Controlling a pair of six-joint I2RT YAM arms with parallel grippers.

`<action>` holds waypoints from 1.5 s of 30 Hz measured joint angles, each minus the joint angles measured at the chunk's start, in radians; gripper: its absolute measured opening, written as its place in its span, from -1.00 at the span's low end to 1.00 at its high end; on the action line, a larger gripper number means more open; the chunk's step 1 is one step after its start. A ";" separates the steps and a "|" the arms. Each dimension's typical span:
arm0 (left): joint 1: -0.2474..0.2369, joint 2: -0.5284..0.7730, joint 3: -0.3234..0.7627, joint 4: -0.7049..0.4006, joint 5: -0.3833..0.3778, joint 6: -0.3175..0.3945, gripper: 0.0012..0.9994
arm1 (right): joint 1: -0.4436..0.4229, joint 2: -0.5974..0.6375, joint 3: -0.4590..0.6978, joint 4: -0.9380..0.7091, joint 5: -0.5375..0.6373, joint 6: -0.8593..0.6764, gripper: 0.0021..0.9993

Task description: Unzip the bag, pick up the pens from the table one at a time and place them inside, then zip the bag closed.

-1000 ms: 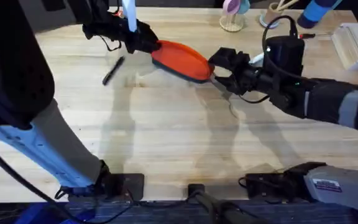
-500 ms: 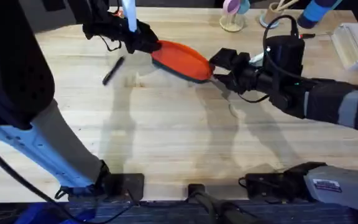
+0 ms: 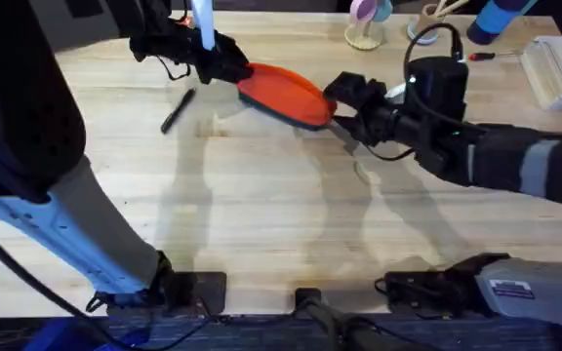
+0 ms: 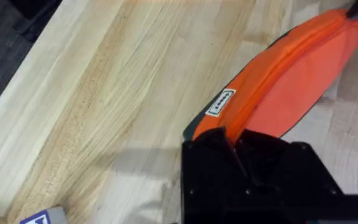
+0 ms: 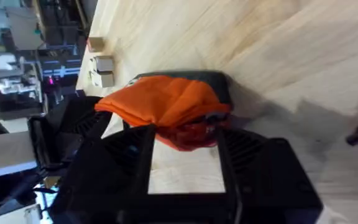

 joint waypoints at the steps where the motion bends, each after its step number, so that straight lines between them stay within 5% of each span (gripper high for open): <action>1: 0.000 0.000 0.000 0.000 0.000 0.000 -0.92 | 0.005 0.011 0.000 0.016 0.002 0.006 0.15; 7: 0.000 0.000 0.000 -0.001 0.000 0.000 -0.92 | 0.011 0.037 0.000 0.067 0.003 0.030 -0.33; 13: 0.000 0.000 0.000 -0.002 0.000 0.000 -0.92 | 0.013 0.037 0.000 0.069 0.003 0.036 -0.41; 22: 0.000 0.000 0.000 -0.003 0.000 0.000 -0.92 | 0.013 0.026 0.000 0.067 -0.012 0.011 -0.91; 31: -0.007 0.000 0.000 -0.008 0.007 0.000 -0.92 | 0.020 -0.057 0.039 -0.142 -0.023 -0.111 -0.94; 45: -0.016 0.000 0.000 -0.011 0.016 0.000 -0.92 | 0.033 -0.083 0.343 -0.588 0.052 -0.546 -0.94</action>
